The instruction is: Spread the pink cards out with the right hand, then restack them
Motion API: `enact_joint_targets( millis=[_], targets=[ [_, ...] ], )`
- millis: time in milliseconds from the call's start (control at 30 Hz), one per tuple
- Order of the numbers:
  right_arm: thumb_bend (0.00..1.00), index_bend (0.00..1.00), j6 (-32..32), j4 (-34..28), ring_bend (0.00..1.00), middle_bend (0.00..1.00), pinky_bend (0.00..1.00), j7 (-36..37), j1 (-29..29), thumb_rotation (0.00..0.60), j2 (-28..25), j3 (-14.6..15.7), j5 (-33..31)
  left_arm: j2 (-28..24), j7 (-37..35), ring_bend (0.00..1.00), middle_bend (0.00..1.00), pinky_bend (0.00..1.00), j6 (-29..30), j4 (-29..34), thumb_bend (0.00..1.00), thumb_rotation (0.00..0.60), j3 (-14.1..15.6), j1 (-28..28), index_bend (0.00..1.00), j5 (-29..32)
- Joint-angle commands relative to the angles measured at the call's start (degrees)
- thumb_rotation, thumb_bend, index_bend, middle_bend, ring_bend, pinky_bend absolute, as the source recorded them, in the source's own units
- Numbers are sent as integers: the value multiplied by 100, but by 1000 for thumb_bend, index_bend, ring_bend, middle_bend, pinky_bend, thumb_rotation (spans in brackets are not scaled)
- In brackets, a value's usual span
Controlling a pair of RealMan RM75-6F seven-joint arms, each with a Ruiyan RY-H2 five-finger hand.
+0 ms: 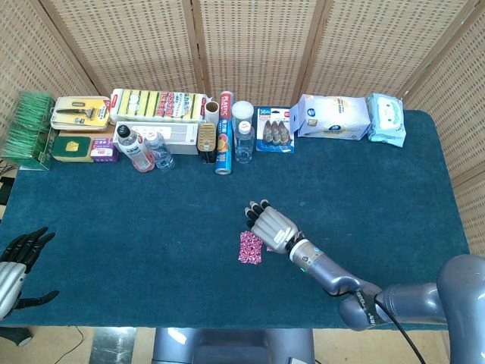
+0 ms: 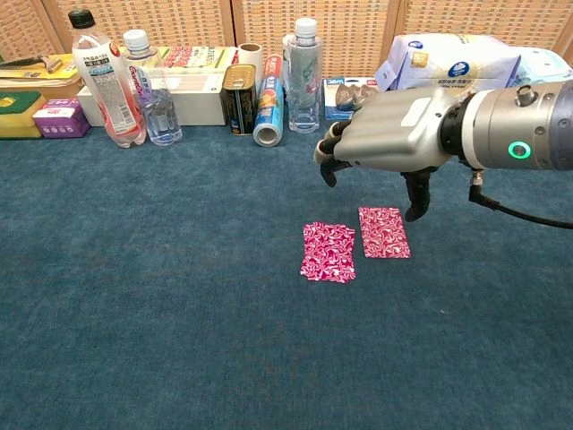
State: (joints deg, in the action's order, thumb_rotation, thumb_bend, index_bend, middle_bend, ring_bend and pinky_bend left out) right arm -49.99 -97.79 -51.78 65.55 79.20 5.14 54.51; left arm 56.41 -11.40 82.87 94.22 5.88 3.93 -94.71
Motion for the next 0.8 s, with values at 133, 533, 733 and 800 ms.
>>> enact_joint_targets(
  millis=[133,533,733,800],
  targets=[
    [110,233,124,417,105,93,197,765,-322,600,-31,188,970,26,93,0,0,0,-22,30,47,600,4,-1,0,10],
    [110,270,406,1184,109,93,200,1573,-448,600,324,128,1935,48,218,0,0,0,-124,83,47,600,0,32,0,65],
    [111,274,604,1591,112,93,204,1696,-464,600,555,86,2073,41,207,0,0,0,-162,91,47,600,-14,51,0,109],
    [111,276,661,1759,114,93,207,1720,-469,600,617,90,2151,34,187,0,0,0,-167,90,48,600,-23,56,0,126]
  ],
)
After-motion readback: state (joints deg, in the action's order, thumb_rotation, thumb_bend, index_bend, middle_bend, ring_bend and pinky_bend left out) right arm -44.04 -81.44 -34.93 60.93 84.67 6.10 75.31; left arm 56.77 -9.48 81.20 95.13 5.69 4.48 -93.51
